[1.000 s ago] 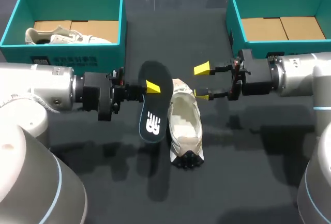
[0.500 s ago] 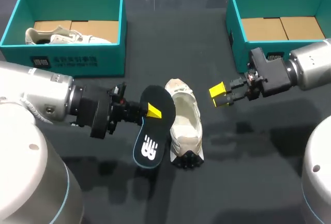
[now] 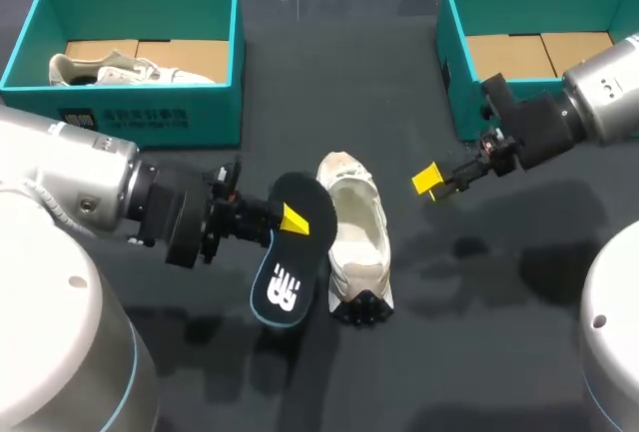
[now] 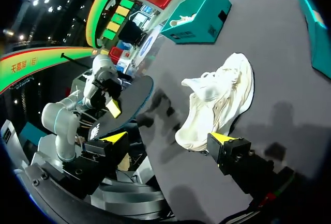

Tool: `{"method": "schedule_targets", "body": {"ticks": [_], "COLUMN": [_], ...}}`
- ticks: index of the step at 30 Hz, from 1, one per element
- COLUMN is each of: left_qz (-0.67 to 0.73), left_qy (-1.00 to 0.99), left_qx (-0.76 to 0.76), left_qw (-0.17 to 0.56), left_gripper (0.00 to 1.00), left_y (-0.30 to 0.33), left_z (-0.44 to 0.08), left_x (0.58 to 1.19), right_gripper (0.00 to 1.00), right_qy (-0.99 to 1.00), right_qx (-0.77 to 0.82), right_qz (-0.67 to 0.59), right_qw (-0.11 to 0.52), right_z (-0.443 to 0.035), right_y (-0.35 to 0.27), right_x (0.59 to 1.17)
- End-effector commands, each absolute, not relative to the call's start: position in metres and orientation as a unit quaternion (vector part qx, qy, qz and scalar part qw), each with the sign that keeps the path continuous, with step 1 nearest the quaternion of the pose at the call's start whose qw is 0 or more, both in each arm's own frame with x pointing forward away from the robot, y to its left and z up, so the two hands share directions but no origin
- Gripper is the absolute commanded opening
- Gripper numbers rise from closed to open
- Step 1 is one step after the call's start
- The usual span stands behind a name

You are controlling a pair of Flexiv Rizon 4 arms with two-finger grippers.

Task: Take the shoe out of the shoebox, open the shoe tongue, remove and reinsert the insole, then place the shoe into the shoebox

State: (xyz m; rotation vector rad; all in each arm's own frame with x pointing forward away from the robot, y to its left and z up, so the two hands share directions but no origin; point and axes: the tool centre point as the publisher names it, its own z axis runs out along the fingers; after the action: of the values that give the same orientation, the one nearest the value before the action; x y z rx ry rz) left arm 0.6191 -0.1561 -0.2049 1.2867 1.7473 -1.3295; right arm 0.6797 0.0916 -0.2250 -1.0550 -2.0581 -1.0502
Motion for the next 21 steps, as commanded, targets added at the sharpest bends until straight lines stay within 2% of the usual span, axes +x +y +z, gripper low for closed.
{"method": "schedule_targets", "body": {"ticks": [1,6,7,19,21], "left_qz": [-0.536,-0.569,-0.526,-0.526,-0.535], "left_qy": [0.653,0.659,0.686,0.686,0.682], "left_qx": [0.47,0.439,0.439,0.439,0.439], "left_qw": [0.255,0.22,0.245,0.245,0.237], "left_gripper": [0.0,0.0,0.0,0.0,0.0], "left_y": [-0.155,-0.159,-0.159,-0.159,-0.162], "left_z": [-0.21,-0.212,-0.212,-0.212,-0.213], "left_x": [0.617,0.604,0.603,0.603,0.601], "right_gripper": [1.0,1.0,1.0,1.0,1.0], "right_qy": [-0.817,-0.848,-0.848,-0.848,-0.873], "right_qx": [-0.36,-0.329,-0.329,-0.329,-0.267], "right_qz": [-0.377,-0.367,-0.367,-0.367,-0.376], "right_qw": [0.246,0.194,0.194,0.194,0.16], "right_z": [-0.23,-0.247,-0.247,-0.247,-0.248], "right_y": [0.077,0.061,0.061,0.061,0.063], "right_x": [0.661,0.65,0.65,0.65,0.644]}}
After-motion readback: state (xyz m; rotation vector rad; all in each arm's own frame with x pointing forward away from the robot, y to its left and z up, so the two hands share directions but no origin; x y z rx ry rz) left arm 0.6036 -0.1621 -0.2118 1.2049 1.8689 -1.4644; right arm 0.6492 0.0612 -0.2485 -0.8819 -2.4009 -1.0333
